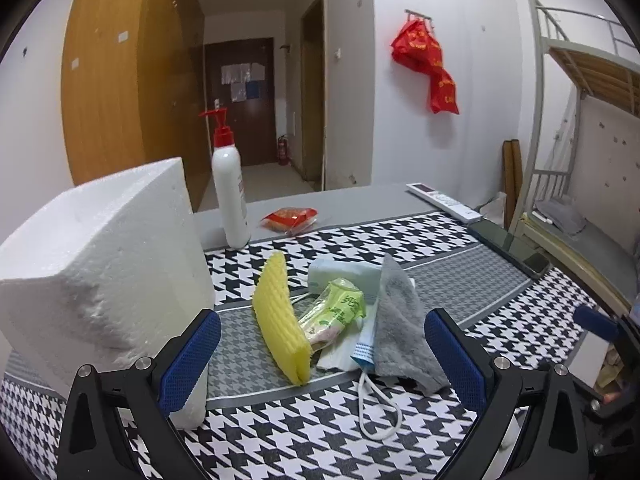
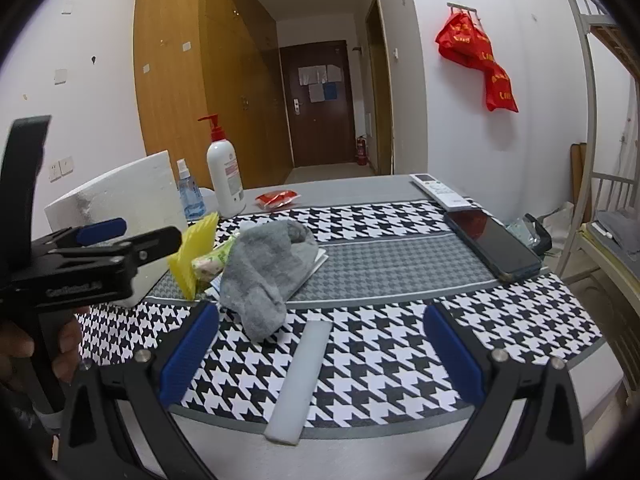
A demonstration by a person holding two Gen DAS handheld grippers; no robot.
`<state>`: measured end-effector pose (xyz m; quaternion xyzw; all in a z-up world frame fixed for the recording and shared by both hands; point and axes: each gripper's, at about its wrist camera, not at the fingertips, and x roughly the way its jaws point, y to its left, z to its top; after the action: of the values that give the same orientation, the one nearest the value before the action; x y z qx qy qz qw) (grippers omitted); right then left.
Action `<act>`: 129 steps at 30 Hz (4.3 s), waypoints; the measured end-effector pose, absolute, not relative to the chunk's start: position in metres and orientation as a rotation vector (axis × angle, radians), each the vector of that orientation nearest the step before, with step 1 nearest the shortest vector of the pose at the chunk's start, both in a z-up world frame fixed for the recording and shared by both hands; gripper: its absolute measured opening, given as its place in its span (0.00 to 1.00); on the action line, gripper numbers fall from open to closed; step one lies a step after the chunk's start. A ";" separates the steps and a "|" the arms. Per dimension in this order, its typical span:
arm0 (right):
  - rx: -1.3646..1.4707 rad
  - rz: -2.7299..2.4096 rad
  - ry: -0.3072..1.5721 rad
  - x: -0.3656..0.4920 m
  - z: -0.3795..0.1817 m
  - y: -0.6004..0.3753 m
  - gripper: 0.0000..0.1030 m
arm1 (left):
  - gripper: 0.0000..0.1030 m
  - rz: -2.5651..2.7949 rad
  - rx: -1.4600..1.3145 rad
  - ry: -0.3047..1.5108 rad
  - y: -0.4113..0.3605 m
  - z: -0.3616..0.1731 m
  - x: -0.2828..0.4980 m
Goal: Organize soft objects
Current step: 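Close the left gripper on the yellow mesh sleeve while the right approaches the foam bar, then close the right gripper on the white foam bar while the left gripper holds the yellow sleeve, then lift the yellow sleeve with the left gripper while the right gripper lifts the white foam bar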
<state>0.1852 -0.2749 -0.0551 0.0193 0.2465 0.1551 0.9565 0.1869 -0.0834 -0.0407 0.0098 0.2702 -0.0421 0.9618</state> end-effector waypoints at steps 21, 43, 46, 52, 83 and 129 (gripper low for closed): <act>0.025 0.362 0.609 0.203 -0.073 -0.266 1.00 | 0.64 0.033 -0.006 0.673 -0.066 -0.061 0.226; 0.024 0.357 0.656 0.206 -0.083 -0.259 1.00 | 0.11 0.014 -0.037 0.698 -0.052 -0.067 0.237; 0.020 0.344 0.665 0.204 -0.085 -0.256 1.00 | 0.11 -0.027 -0.049 0.714 -0.050 -0.071 0.239; 0.006 0.306 0.684 0.204 -0.088 -0.247 1.00 | 0.11 -0.051 -0.062 0.708 -0.049 -0.075 0.238; -0.107 0.135 0.781 0.185 -0.102 -0.213 0.29 | 0.11 -0.150 -0.110 0.597 -0.039 -0.069 0.210; 0.045 0.160 0.635 0.187 -0.053 -0.241 0.20 | 0.11 -0.185 -0.072 0.449 -0.040 -0.024 0.174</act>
<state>0.1872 -0.2415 -0.0525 0.0219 0.3119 0.0787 0.9466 0.1742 -0.0396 -0.0239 -0.0358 0.2222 -0.0916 0.9700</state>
